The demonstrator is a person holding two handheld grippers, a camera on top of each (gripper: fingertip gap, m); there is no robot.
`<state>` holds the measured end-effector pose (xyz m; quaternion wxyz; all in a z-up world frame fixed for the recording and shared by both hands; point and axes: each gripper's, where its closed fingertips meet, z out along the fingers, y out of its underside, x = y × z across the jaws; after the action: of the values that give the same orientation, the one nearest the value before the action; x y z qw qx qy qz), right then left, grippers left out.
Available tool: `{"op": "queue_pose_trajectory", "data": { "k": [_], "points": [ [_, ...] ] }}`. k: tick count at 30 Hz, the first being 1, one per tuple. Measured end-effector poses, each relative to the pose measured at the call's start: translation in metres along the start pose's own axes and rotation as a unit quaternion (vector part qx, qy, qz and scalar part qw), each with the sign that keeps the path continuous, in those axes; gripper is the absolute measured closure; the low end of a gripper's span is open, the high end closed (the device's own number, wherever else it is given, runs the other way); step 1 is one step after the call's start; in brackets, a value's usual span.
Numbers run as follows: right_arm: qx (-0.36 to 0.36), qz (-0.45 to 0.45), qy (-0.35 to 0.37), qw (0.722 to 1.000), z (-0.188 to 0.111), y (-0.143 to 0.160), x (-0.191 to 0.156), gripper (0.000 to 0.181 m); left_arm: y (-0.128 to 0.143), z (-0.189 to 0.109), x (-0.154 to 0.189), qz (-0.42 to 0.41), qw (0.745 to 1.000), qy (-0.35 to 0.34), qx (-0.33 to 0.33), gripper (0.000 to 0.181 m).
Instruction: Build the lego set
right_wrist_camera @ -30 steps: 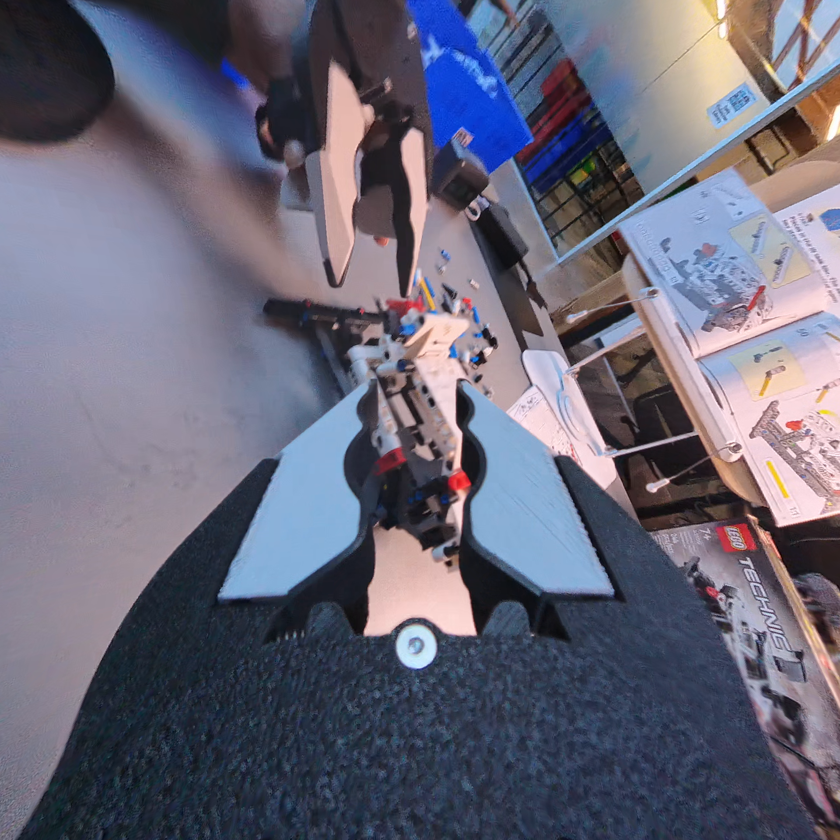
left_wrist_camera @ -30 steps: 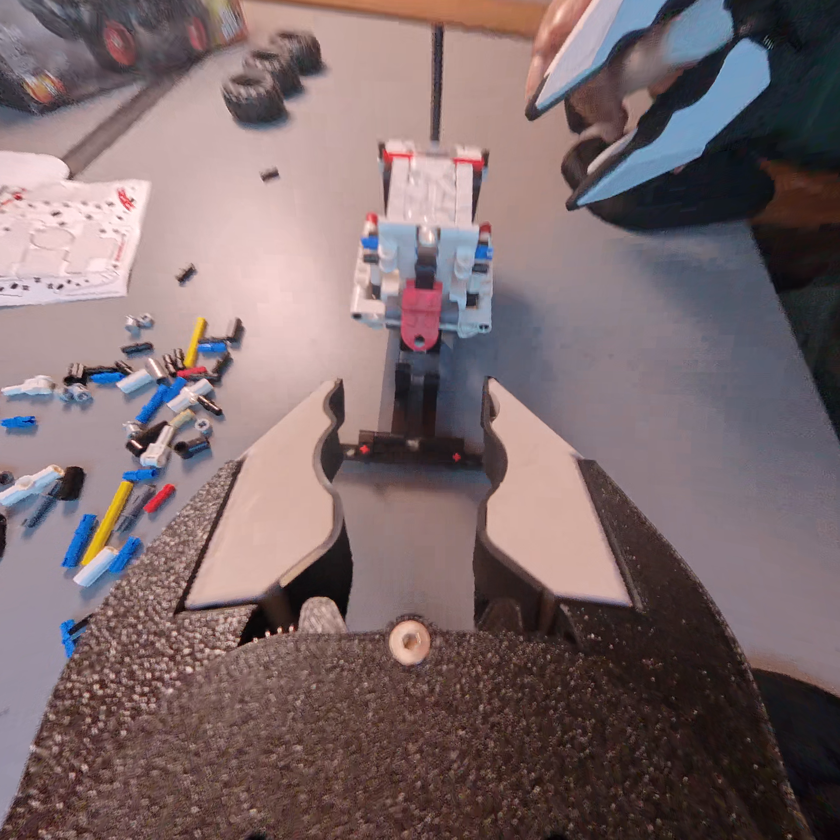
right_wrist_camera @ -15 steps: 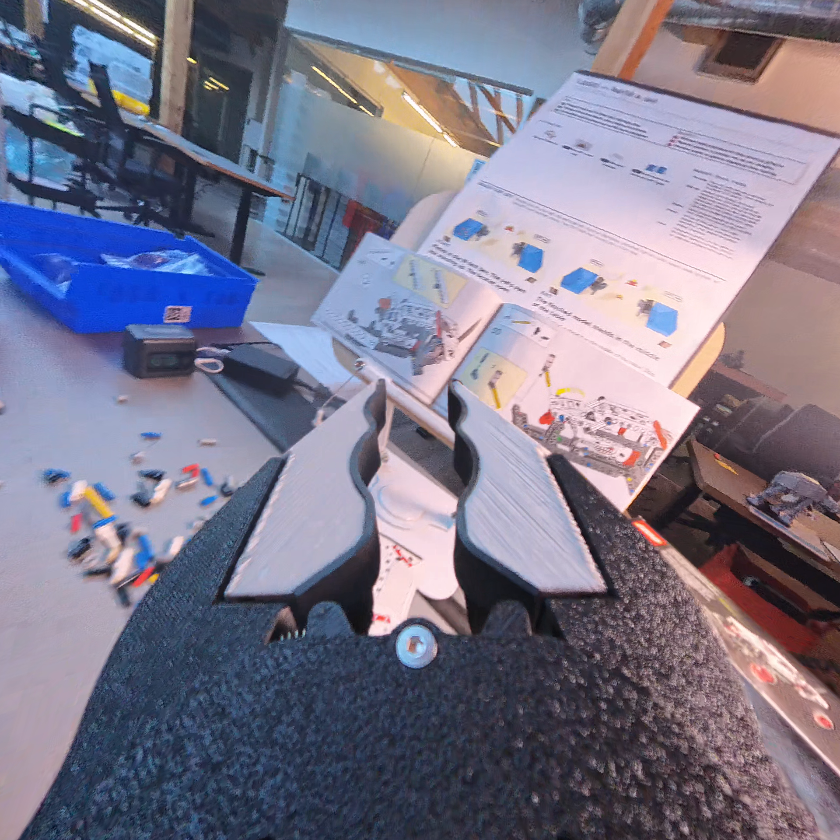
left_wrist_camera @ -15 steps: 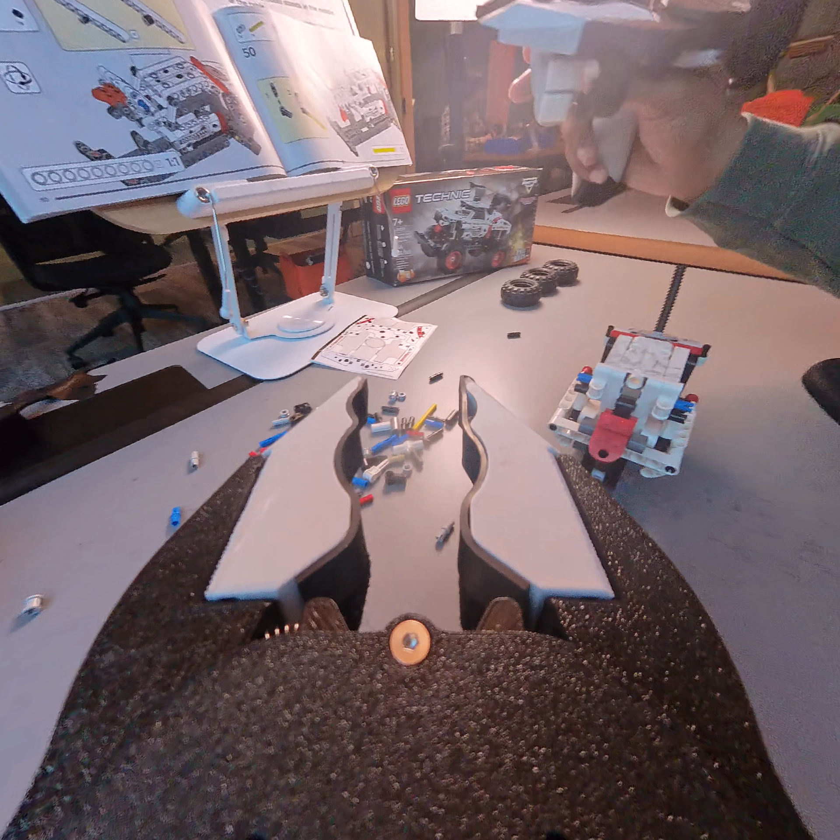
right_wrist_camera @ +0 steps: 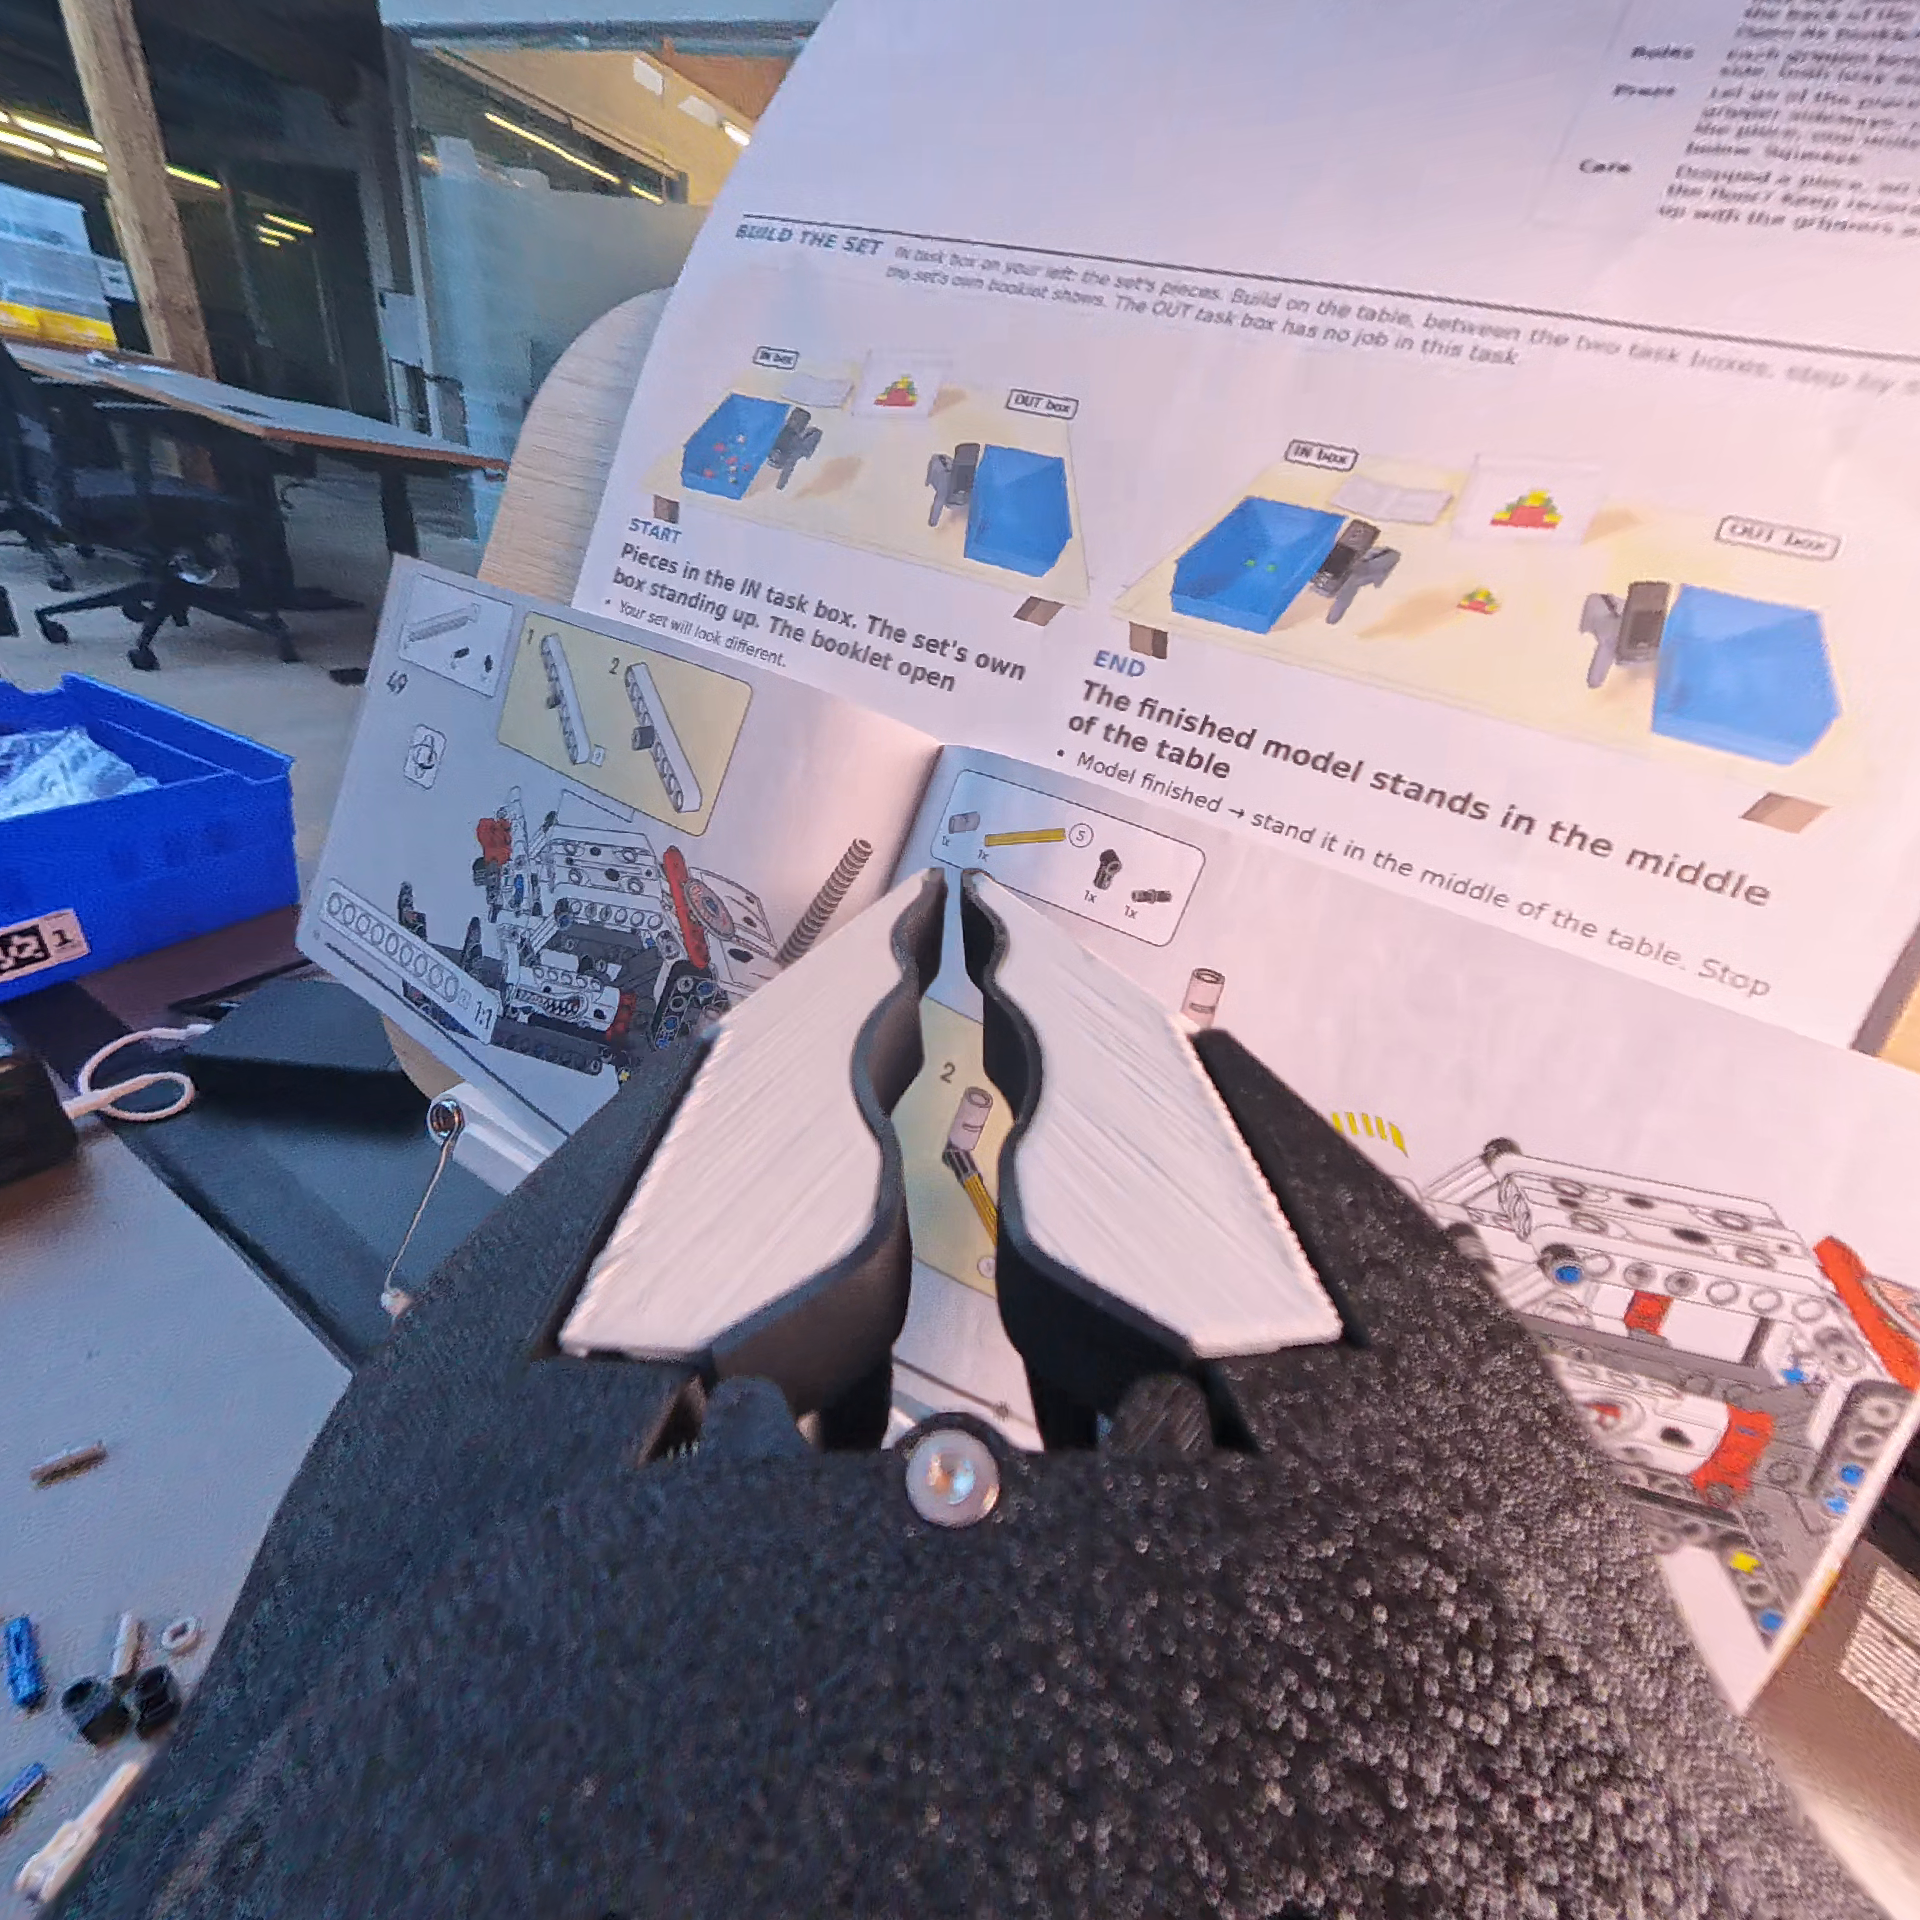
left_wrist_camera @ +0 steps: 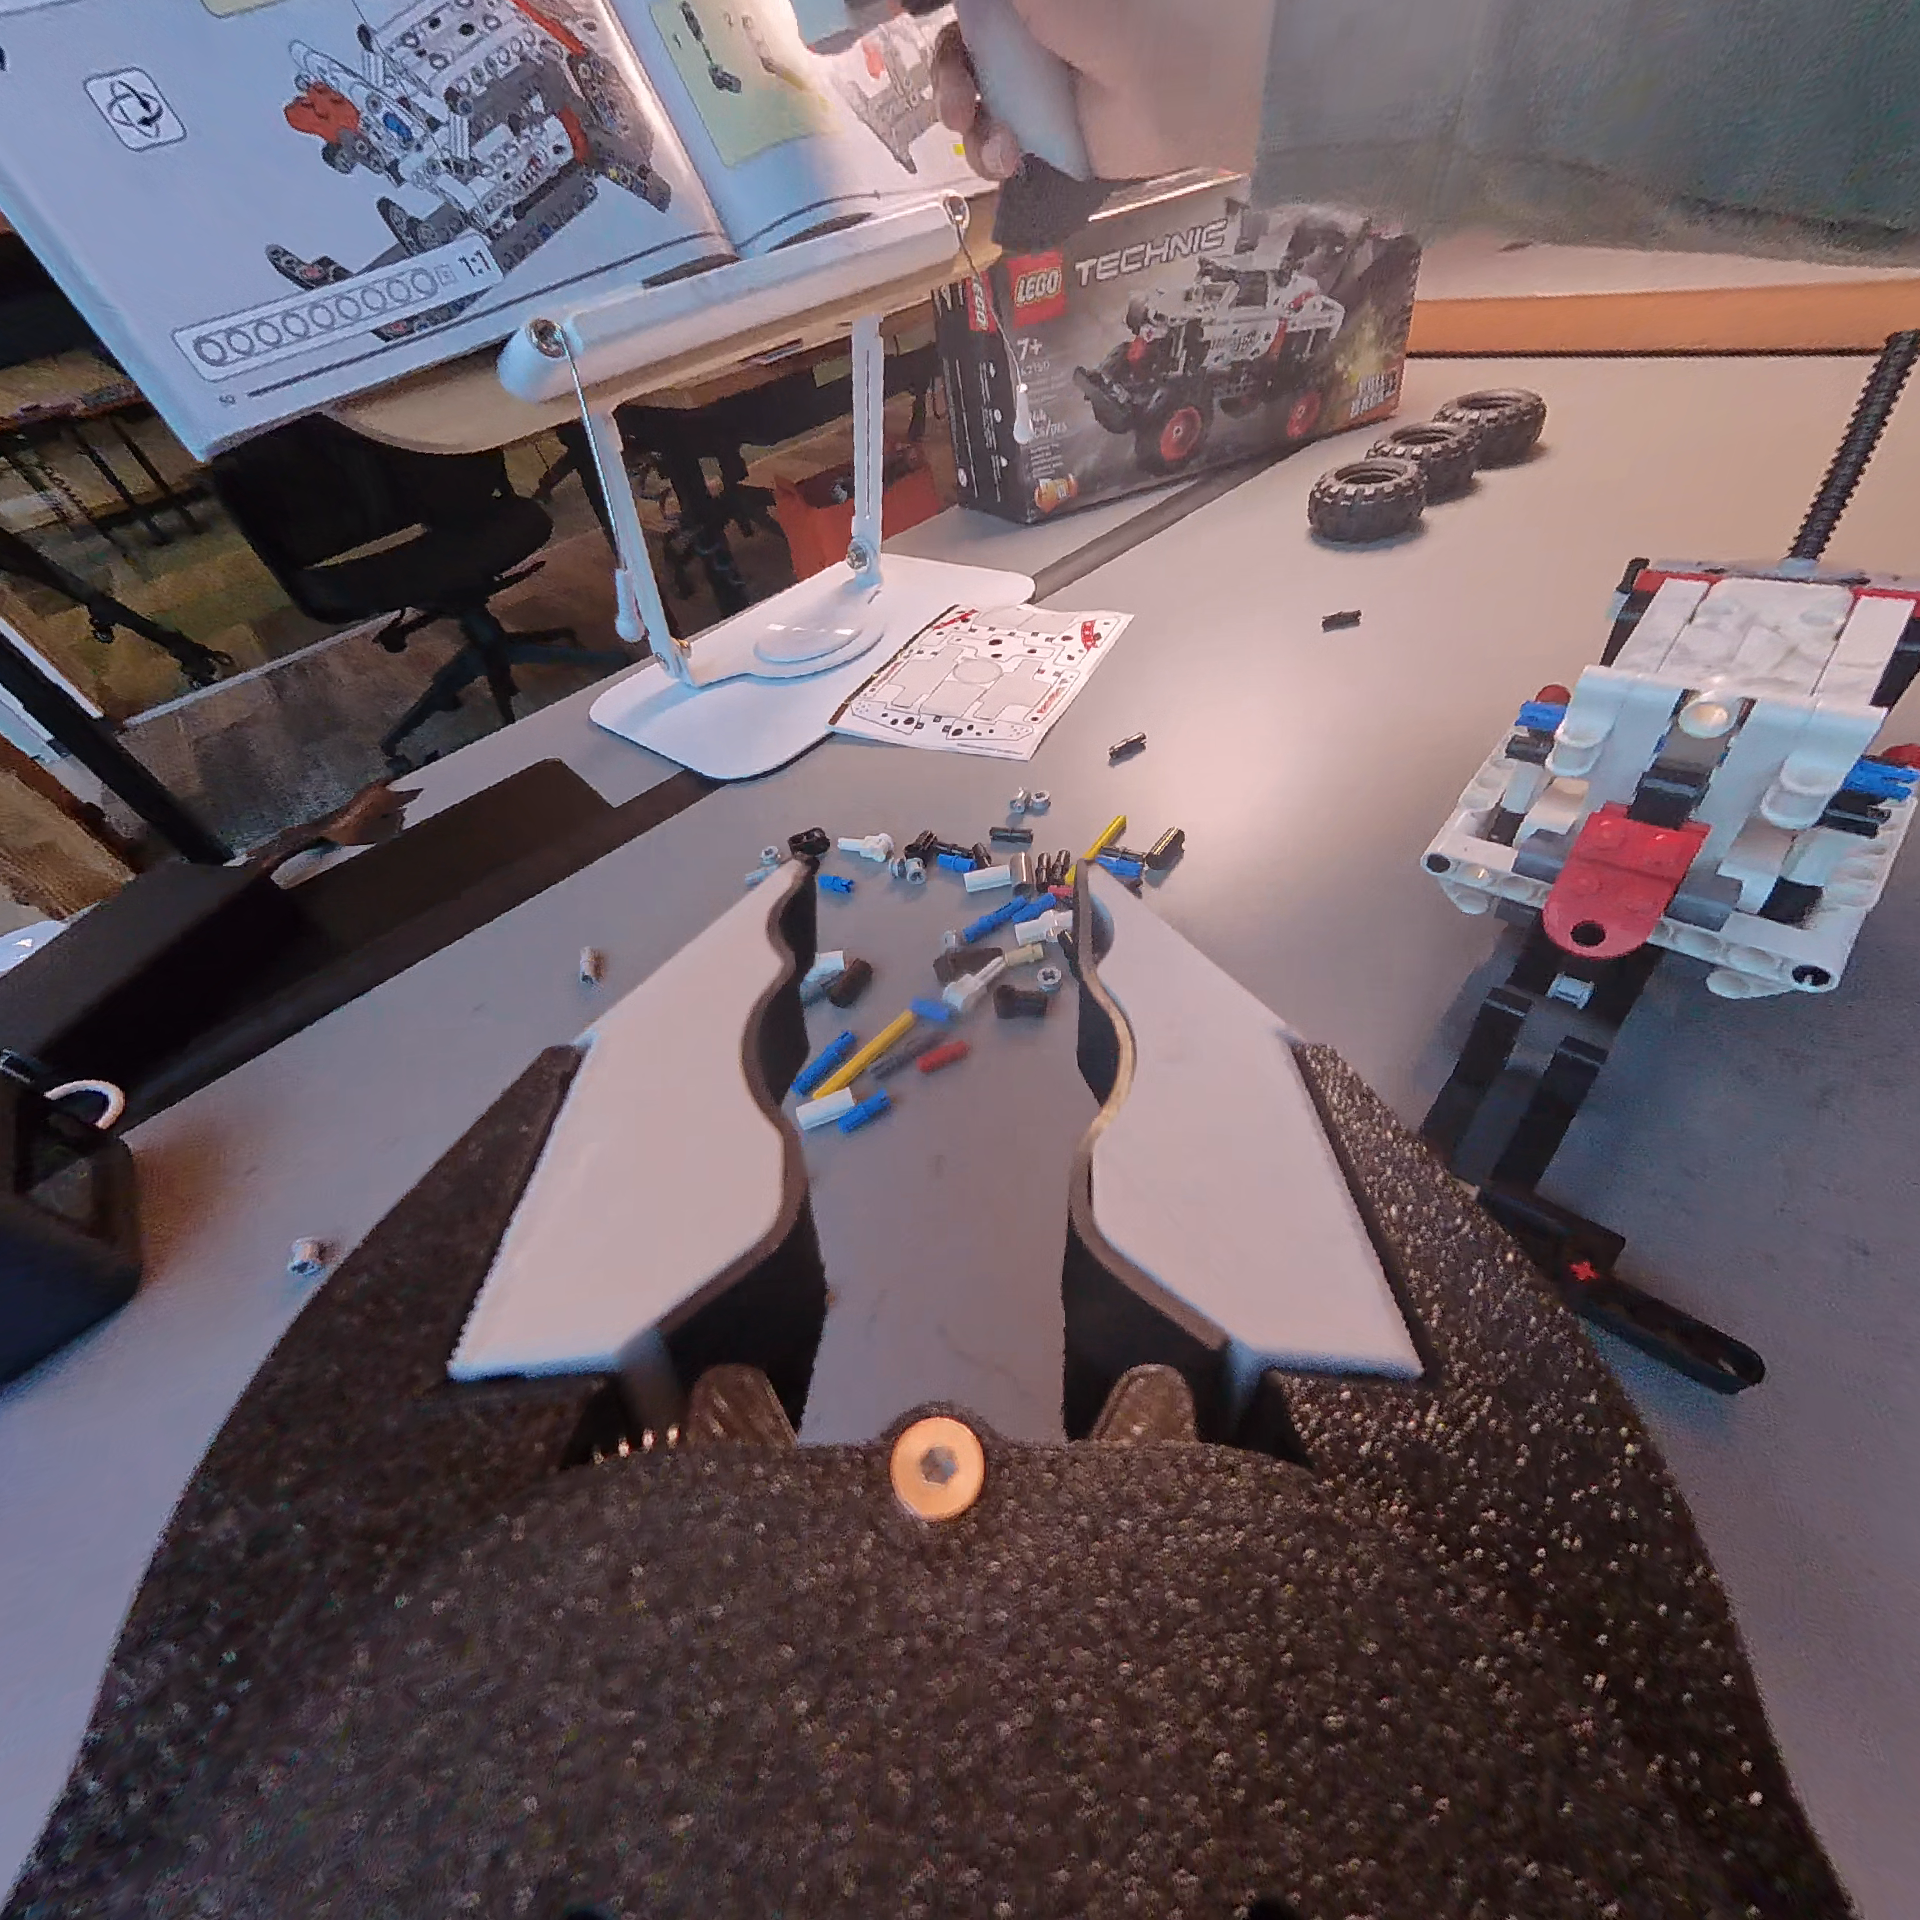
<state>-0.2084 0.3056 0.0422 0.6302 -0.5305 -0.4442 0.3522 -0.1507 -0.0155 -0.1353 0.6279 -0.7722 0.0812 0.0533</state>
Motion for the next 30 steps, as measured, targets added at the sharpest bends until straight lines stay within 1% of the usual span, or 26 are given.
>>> {"op": "queue_pose_trajectory", "data": {
  "k": [6, 9, 12, 13, 14, 15, 16, 18, 19, 20, 21, 22, 23, 25, 26, 28, 29, 30],
  "points": [
    [-0.003, 0.010, 0.008, 1.000, 0.003, 0.009, 0.008, 0.181, 0.003, 0.003, 0.009, 0.031, 0.999, 0.006, -0.015, 0.135],
    [-0.011, 0.004, 0.023, 1.000, -0.003, 0.011, 0.017, 0.181, 0.007, 0.005, 0.012, 0.040, 0.999, 0.009, -0.023, 0.135],
    [-0.022, 0.024, 0.026, 0.999, -0.015, 0.017, 0.027, 0.181, 0.006, 0.005, 0.013, 0.037, 0.999, 0.013, -0.021, 0.135],
    [-0.020, 0.028, 0.013, 0.999, -0.022, 0.015, 0.025, 0.181, 0.006, 0.005, 0.013, 0.037, 0.999, 0.013, -0.022, 0.135],
    [-0.015, 0.028, -0.020, 0.999, -0.031, 0.011, 0.015, 0.180, 0.007, 0.005, 0.013, 0.036, 0.999, 0.013, -0.023, 0.135],
    [-0.016, 0.020, -0.079, 0.997, -0.042, 0.008, -0.005, 0.176, 0.007, 0.005, 0.012, 0.036, 0.999, 0.012, -0.023, 0.135],
    [-0.031, 0.010, -0.155, 0.987, -0.059, 0.008, -0.032, 0.170, 0.007, 0.005, 0.012, 0.034, 0.999, 0.013, -0.023, 0.135],
    [-0.107, -0.004, -0.296, 0.949, -0.106, 0.022, -0.087, 0.148, 0.007, 0.004, 0.011, 0.031, 0.999, 0.012, -0.023, 0.135],
    [-0.150, -0.009, -0.365, 0.919, -0.137, 0.031, -0.115, 0.136, 0.007, 0.004, 0.011, 0.030, 0.999, 0.013, -0.023, 0.135],
    [-0.193, -0.020, -0.431, 0.881, -0.172, 0.040, -0.140, 0.127, 0.007, 0.005, 0.011, 0.028, 0.999, 0.014, -0.023, 0.135],
    [-0.227, -0.050, -0.478, 0.847, -0.205, 0.050, -0.161, 0.119, 0.008, 0.006, 0.011, 0.026, 0.999, 0.016, -0.024, 0.136],
    [-0.252, -0.094, -0.506, 0.819, -0.233, 0.061, -0.177, 0.115, 0.009, 0.007, 0.012, 0.025, 0.999, 0.018, -0.026, 0.136],
    [-0.273, -0.136, -0.524, 0.795, -0.256, 0.072, -0.192, 0.113, 0.010, 0.008, 0.013, 0.025, 0.999, 0.019, -0.028, 0.135],
    [-0.313, -0.185, -0.544, 0.756, -0.290, 0.092, -0.220, 0.109, 0.011, 0.009, 0.015, 0.028, 0.999, 0.022, -0.031, 0.135],
    [-0.332, -0.211, -0.543, 0.742, -0.299, 0.104, -0.229, 0.106, 0.011, 0.010, 0.016, 0.030, 0.999, 0.023, -0.032, 0.135],
    [-0.367, -0.276, -0.531, 0.712, -0.309, 0.130, -0.235, 0.100, 0.011, 0.010, 0.019, 0.040, 0.998, 0.023, -0.034, 0.136],
    [-0.377, -0.290, -0.529, 0.703, -0.311, 0.139, -0.237, 0.101, 0.011, 0.009, 0.020, 0.047, 0.998, 0.021, -0.036, 0.136],
    [-0.383, -0.295, -0.526, 0.700, -0.311, 0.143, -0.239, 0.108, 0.011, 0.008, 0.020, 0.055, 0.998, 0.018, -0.039, 0.136]
  ]
}}
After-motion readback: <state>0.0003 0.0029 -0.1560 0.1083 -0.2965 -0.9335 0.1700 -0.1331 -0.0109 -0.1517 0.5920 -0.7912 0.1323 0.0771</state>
